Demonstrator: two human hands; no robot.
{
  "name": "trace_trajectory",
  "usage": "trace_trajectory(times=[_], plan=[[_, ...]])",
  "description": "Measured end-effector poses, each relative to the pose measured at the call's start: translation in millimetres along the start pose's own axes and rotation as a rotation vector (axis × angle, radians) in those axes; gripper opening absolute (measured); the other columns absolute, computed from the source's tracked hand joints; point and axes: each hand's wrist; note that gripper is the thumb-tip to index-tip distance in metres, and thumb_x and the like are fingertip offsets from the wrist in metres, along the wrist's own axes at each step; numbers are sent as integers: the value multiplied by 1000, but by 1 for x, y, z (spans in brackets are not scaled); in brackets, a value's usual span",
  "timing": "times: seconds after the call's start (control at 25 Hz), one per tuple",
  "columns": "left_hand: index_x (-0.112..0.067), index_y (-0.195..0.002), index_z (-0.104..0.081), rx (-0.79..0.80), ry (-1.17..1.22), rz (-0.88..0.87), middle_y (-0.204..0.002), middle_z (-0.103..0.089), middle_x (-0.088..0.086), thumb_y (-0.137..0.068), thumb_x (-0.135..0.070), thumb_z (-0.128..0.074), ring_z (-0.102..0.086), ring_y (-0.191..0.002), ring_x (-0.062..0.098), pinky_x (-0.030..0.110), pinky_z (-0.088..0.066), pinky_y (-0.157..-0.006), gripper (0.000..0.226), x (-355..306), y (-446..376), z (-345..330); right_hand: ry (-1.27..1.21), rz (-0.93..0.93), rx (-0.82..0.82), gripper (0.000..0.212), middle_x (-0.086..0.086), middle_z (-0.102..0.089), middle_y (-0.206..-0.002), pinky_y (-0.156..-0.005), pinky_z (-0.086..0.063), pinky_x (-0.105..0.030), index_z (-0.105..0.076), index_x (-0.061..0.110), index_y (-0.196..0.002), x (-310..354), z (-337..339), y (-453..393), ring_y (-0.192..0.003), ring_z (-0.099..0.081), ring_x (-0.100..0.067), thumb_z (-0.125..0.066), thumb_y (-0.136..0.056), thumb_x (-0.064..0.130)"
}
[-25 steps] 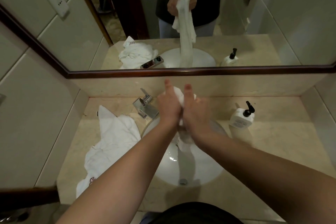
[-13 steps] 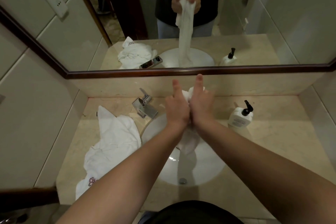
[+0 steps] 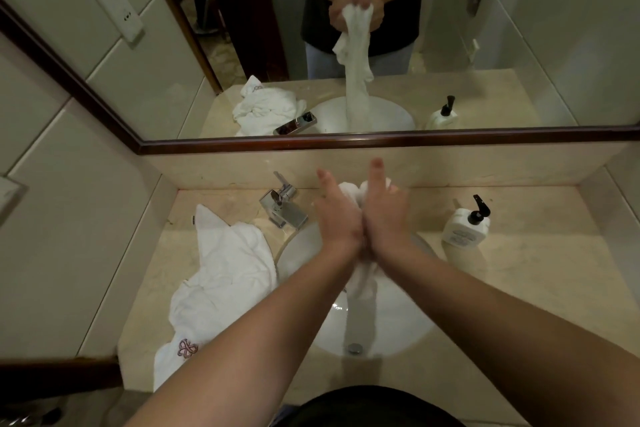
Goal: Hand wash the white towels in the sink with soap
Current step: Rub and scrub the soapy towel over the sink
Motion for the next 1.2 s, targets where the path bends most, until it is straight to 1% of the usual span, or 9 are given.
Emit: trace_trajectory(times=[0.16, 0.32, 0.4, 0.52, 0.68, 0.88, 1.0, 1.12, 1.2], plan=[[-14, -74, -53, -43, 33, 35, -76, -57, 2, -100, -65, -24, -56, -70, 14, 30, -43, -75, 63, -7, -6, 0, -37, -42, 35, 59, 0, -60, -60, -48, -43, -16, -58, 11, -63, -2, -3, 8, -56, -59, -9, -41, -98, 57], [0, -87, -64, 30, -32, -13, -90, -67, 20, -80, -89, -23, -66, -87, 33, 46, -53, -90, 98, 11, -6, -2, -18, 6, 12, 59, 3, -55, -55, -49, -40, -23, -52, 15, -57, 7, 5, 1, -45, -52, -1, -39, -100, 54], [-4, -77, -63, -1, -28, -8, -85, -67, 17, -85, -85, -24, -65, -85, 32, 44, -52, -86, 90, 10, -10, -3, -45, -7, -11, 59, 2, -55, -57, -51, -40, -23, -52, 15, -58, 8, 3, 1, -50, -52, -3, -39, -100, 53], [-7, -86, -63, -55, 59, 59, -87, -65, 11, -95, -73, -26, -63, -87, 29, 43, -51, -86, 76, 3, -18, 1, -43, 45, 90, 60, 2, -56, -52, -48, -42, -15, -55, 11, -57, -7, -1, 16, -46, -54, -4, -43, -99, 51], [6, -83, -64, 1, -13, -37, -79, -62, 20, -99, -65, -29, -63, -79, 38, 45, -50, -80, 81, 17, 4, -6, -11, -5, -42, 62, -1, -55, -55, -43, -35, -11, -53, 10, -57, -3, 10, -10, -53, -53, -12, -41, -101, 51], [-18, -60, -52, 2, -27, 39, -61, -58, 0, -101, -62, -30, -55, -59, 19, 38, -46, -67, 63, 22, -11, 0, -11, -56, 43, 57, 1, -61, -59, -47, -39, -16, -60, 12, -64, -26, 4, 2, -53, -58, -7, -43, -99, 53], [-27, -75, -51, 35, -159, -30, -75, -57, 2, -103, -54, -33, -53, -70, 18, 41, -48, -75, 44, 30, -10, -4, -35, -107, -41, 57, 1, -60, -62, -46, -37, -15, -57, 12, -64, -22, 4, -12, -57, -56, -9, -40, -100, 53], [-15, -67, -52, -13, -40, 56, -64, -58, 3, -101, -61, -31, -57, -61, 18, 35, -49, -66, 61, 32, -19, 1, 1, -57, 110, 61, -4, -67, -66, -53, -48, -18, -66, 8, -71, -44, 0, 6, -60, -65, -11, -40, -98, 56], [-16, -59, -49, 55, -109, -13, -55, -57, -2, -102, -58, -29, -55, -52, 11, 30, -47, -59, 63, 43, -9, 0, 18, -85, 70, 65, -9, -65, -62, -55, -48, -28, -62, 5, -66, -49, 4, -4, -55, -61, -14, -40, -98, 58]])
Point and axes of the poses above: each hand's wrist, its own y-axis away from the middle knuckle, its own z-axis out of the back of the hand, x = y × z
